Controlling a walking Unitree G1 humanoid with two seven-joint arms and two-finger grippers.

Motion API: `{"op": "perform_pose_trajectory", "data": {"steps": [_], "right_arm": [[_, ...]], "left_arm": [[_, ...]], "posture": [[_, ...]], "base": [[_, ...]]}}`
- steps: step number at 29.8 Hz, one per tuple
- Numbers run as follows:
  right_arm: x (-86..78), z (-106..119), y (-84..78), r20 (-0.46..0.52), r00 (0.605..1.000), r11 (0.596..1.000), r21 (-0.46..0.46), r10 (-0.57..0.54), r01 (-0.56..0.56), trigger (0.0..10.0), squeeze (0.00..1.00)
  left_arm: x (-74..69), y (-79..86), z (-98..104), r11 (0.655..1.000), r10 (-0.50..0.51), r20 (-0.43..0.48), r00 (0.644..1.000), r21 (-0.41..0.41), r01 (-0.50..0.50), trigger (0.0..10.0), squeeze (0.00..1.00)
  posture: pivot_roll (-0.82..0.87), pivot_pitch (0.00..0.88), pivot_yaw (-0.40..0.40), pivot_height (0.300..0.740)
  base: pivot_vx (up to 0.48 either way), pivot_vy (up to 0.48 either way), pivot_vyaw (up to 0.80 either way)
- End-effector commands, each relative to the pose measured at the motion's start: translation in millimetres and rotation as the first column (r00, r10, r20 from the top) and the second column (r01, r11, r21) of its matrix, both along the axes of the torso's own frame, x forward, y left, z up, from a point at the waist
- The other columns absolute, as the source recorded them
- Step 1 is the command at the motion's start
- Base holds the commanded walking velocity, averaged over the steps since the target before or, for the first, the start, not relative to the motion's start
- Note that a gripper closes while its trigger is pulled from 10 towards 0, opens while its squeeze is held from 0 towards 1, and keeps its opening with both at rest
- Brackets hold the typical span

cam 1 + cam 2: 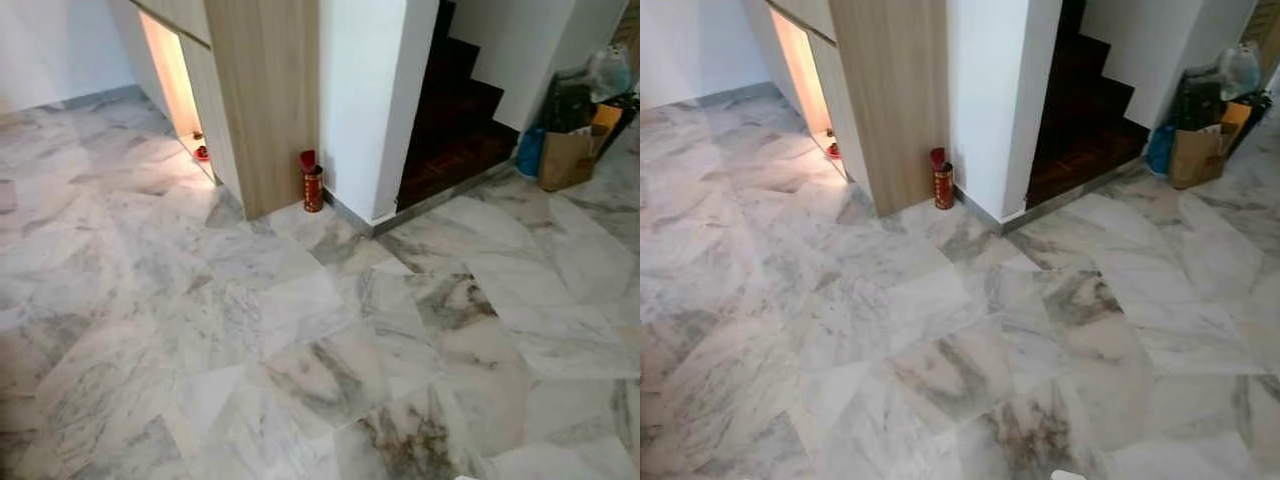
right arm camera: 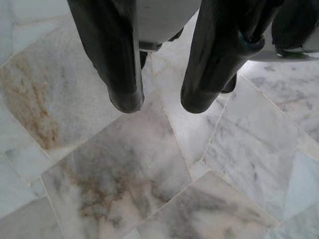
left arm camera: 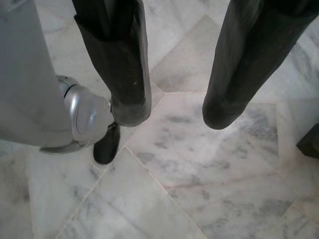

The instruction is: Move the pillow to the sofa from floor

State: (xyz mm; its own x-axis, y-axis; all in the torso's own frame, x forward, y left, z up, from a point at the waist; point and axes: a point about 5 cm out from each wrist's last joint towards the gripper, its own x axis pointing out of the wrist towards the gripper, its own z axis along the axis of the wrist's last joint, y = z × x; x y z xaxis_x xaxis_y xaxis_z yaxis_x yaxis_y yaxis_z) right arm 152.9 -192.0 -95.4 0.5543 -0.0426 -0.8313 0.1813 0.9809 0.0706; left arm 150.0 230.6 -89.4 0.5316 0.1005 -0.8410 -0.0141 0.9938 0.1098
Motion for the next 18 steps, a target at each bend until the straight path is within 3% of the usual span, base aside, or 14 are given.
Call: {"op": "perform_pose_trajectory", "data": {"steps": [1, 18], "right_arm": [[39.0, 17, -0.6, 0.054, 0.988, 0.989, -0.016, 0.146, -0.146, 10.0, 0.00], [40.8, 20, -15.0, 0.059, 0.988, 0.990, -0.027, 0.142, -0.140, 10.0, 0.00]], "left_arm": [[26.0, -22.7, 6, 0.995, 0.084, 0.079, 0.993, -0.054, -0.080, 10.0, 0.00], [37.3, -20.5, 12, 0.996, 0.081, 0.106, 0.991, -0.043, -0.077, 10.0, 0.00]], "posture": [[0.03, 0.005, -0.048, 0.740], [0.03, 0.006, -0.042, 0.740]], "base": [[0.000, 0.000, 0.80], [0.000, 0.000, 0.80]]}}
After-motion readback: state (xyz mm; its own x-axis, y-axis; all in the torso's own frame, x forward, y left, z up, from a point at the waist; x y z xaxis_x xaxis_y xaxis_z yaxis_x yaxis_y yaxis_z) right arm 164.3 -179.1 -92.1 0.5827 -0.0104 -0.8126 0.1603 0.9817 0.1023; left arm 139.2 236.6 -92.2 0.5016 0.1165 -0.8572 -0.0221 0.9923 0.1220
